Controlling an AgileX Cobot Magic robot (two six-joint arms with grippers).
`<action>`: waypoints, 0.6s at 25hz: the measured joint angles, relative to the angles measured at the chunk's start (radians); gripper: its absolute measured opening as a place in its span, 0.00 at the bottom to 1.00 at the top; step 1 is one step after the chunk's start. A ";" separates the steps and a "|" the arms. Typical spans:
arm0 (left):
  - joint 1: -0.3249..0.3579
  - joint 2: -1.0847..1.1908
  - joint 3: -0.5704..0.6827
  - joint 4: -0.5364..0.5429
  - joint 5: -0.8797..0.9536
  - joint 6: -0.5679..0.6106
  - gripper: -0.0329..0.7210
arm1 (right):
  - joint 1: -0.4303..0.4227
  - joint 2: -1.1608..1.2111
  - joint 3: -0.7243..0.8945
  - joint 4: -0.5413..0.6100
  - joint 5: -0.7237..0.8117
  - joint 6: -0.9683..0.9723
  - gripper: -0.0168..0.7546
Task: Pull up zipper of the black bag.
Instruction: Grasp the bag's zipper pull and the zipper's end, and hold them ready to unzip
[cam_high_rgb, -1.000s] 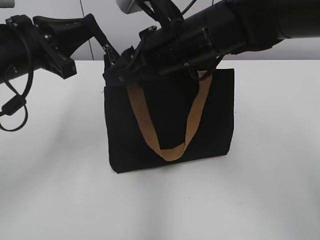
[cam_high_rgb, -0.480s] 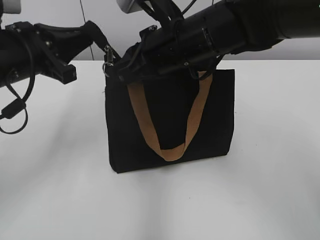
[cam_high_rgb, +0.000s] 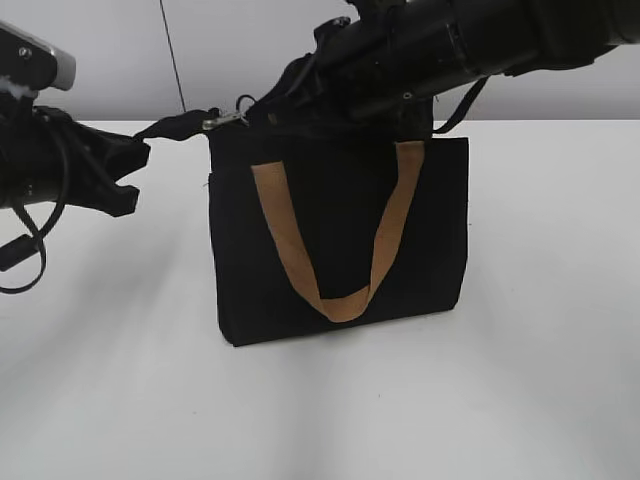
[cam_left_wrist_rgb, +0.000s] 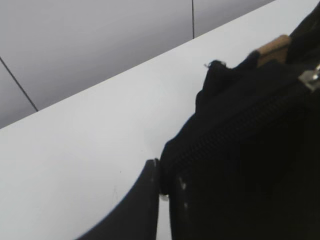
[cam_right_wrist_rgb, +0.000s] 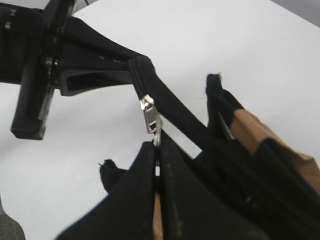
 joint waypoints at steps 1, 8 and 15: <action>0.000 0.000 0.000 -0.003 0.015 0.000 0.06 | -0.007 0.000 0.000 -0.029 0.001 0.027 0.02; 0.000 0.000 0.000 -0.033 0.110 0.000 0.06 | -0.046 0.000 0.000 -0.206 0.001 0.165 0.02; -0.004 0.000 0.000 -0.073 0.187 0.000 0.06 | -0.124 0.000 0.000 -0.247 0.026 0.196 0.02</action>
